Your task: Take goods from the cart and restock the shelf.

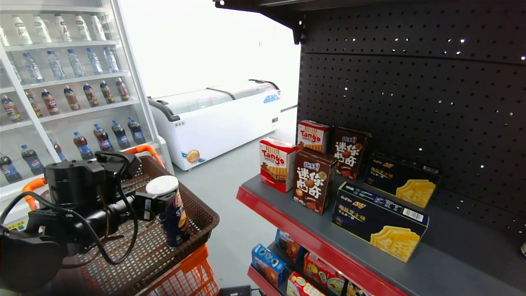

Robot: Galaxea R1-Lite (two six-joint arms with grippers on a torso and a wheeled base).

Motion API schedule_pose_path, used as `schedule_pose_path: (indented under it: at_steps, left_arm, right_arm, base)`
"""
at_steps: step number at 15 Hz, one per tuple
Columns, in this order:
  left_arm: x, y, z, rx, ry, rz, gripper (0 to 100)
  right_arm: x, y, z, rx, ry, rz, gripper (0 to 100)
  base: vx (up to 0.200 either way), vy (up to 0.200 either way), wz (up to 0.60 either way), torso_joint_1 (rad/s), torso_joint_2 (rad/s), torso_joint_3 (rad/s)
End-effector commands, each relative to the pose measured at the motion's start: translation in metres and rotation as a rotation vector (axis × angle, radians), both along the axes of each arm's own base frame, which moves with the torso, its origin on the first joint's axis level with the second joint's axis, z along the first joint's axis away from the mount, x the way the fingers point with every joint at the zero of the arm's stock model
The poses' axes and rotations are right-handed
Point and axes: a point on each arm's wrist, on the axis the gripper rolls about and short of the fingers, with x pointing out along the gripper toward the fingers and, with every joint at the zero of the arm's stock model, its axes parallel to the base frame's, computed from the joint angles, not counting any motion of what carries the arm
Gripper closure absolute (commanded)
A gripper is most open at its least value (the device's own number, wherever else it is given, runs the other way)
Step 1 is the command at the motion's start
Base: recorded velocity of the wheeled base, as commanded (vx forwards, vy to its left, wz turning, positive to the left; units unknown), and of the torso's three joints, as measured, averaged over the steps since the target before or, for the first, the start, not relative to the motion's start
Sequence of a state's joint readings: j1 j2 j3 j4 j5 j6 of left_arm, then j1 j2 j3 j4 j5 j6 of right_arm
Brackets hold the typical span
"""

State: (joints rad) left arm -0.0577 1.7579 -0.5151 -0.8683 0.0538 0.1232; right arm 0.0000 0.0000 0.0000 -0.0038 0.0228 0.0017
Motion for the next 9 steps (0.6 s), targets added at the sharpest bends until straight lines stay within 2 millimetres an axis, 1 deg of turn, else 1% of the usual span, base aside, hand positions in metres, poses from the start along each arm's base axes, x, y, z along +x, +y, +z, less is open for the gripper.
schedule_pose_path:
  at_steps: [1,3,5,7,9]
  left_arm:
    - [0.012,-0.006,-0.026,0.005,0.038,-0.006,0]
    - [0.017,-0.010,-0.046,0.028,0.039,0.042,0]
    - [0.019,-0.013,-0.060,0.005,0.036,0.044,0]
    - [0.020,-0.016,-0.071,0.000,0.027,0.061,0]
    - [0.023,-0.016,-0.076,-0.001,0.017,0.073,0]
  right_arm:
    - [0.000,0.000,0.000,0.000,-0.001,0.000,0]
    - [0.000,0.000,0.000,0.000,-0.001,0.000,0]
    - [0.000,0.000,0.000,0.001,-0.001,0.000,0]
    - [0.000,0.000,0.000,0.000,-0.001,0.000,0]
    - [0.000,0.000,0.000,0.000,-0.001,0.000,0]
  base:
    - [0.000,0.000,0.00,0.000,0.00,0.000]
    - [0.000,0.000,0.00,0.000,0.00,0.000]
    - [0.000,0.000,0.00,0.000,0.00,0.000]
    - [0.000,0.000,0.00,0.000,0.00,0.000]
    - [0.000,0.000,0.00,0.000,0.00,0.000]
